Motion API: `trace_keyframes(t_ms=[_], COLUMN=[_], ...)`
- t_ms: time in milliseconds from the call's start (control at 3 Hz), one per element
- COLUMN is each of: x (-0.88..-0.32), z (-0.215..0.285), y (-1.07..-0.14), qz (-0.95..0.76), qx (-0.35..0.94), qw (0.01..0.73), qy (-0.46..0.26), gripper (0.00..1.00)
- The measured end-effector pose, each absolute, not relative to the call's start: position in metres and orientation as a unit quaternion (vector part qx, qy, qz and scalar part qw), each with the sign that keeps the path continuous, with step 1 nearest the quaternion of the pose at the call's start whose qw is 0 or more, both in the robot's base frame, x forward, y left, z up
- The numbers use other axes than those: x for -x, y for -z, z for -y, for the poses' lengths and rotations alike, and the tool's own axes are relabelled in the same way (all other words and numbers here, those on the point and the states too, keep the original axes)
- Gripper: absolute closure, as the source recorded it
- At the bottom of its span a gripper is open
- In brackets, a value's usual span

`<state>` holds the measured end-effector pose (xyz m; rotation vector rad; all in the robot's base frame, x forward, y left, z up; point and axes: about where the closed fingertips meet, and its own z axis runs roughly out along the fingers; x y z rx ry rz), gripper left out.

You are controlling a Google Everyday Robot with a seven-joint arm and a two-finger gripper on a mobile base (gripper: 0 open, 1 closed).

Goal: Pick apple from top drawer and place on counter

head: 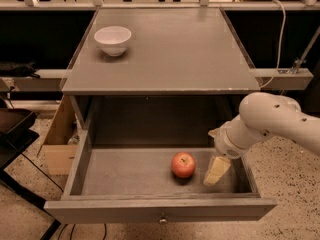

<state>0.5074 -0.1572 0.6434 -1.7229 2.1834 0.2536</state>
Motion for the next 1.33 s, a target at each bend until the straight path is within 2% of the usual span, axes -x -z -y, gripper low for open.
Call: trace_keyframes(t_ms=[1000,1333], x=[-0.507,-0.506], z=[0.079,0.077], y=[-0.62,-0.618], qz=[-0.741,-0.74], qx=[0.614,0.614], qw=[0.2,0.199], qy=[-0.187,-0.189], gripper=[0.0,0.16])
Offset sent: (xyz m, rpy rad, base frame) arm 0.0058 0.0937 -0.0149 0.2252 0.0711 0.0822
